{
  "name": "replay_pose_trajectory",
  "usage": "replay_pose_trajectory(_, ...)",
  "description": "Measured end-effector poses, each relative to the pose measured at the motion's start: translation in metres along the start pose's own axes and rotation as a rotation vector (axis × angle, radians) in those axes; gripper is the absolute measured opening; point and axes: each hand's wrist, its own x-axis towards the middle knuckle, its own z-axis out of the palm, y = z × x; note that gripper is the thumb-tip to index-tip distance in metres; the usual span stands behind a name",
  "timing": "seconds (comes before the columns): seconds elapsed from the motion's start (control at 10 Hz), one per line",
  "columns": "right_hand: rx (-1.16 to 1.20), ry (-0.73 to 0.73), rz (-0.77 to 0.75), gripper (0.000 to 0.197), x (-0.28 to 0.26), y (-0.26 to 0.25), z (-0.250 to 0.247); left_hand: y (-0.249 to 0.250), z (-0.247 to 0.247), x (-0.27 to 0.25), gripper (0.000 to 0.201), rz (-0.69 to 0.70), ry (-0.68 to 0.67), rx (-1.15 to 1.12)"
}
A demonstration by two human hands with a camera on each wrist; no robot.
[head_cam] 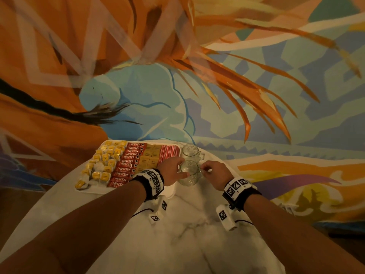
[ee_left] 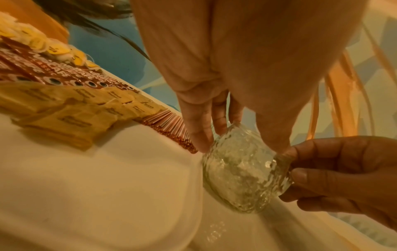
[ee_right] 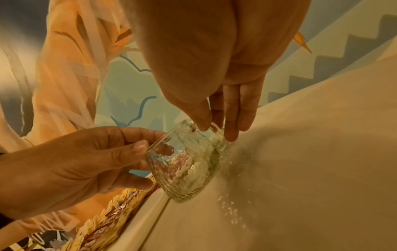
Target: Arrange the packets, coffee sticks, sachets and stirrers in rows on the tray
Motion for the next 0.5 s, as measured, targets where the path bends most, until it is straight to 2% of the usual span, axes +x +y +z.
replay_pose_trajectory(0.5, 0.018, -0.02, 0.008, 0.014, 0.001, -0.006, -0.013, 0.001, -0.005, -0.002, 0.065, -0.01, 0.001, 0.012)
